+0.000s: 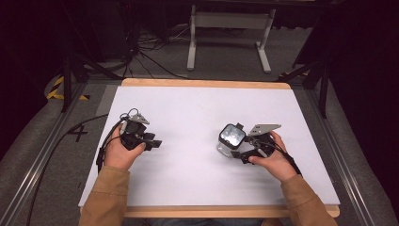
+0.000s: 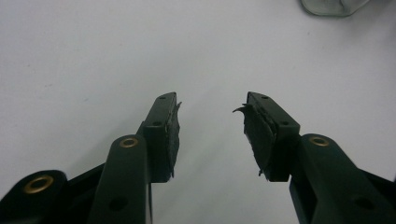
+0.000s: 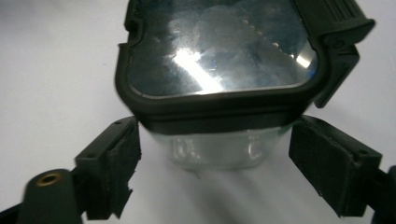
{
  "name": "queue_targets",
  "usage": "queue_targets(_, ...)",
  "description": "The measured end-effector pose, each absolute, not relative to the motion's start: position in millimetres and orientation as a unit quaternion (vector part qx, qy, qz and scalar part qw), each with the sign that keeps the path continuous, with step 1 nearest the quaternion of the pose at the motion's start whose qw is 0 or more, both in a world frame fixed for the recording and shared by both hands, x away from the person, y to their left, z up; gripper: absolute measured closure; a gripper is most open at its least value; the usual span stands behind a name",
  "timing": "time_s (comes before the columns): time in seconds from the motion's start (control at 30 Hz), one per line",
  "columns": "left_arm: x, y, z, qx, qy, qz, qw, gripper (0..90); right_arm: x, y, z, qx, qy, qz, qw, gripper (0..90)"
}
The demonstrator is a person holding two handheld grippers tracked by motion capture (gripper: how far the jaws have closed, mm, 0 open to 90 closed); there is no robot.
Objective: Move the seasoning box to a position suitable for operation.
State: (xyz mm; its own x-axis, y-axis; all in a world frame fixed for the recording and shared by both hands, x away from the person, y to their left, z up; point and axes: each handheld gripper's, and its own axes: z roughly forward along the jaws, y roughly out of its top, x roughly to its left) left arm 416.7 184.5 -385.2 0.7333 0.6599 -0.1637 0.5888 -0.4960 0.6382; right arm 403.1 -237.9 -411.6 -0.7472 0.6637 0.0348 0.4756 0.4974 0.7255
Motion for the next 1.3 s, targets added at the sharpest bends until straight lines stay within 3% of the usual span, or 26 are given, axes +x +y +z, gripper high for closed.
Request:
queue_targets(0.27, 411, 191, -389, 0.863, 0.370, 0.050, 0.341, 54.6, 414, -223, -425, 0.319, 0.855, 0.383, 0.145, 12.8)
queue_targets(0.57, 408, 195, -393, 0.862, 0.374, 0.045, 0.339, 55.2, 417, -213, -430, 0.297, 0.862, 0.371, 0.175, 14.2)
queue_targets(1.03, 413, 191, -395, 0.868, 0.365, 0.030, 0.336, 57.9, 409, -209, -422, 0.250, 0.872, 0.394, 0.149, 15.1)
queue_targets(1.3, 417, 178, -394, 0.874, 0.350, 0.023, 0.336, 57.9, 385, -193, -422, 0.145, 0.901, 0.402, 0.074, 15.0)
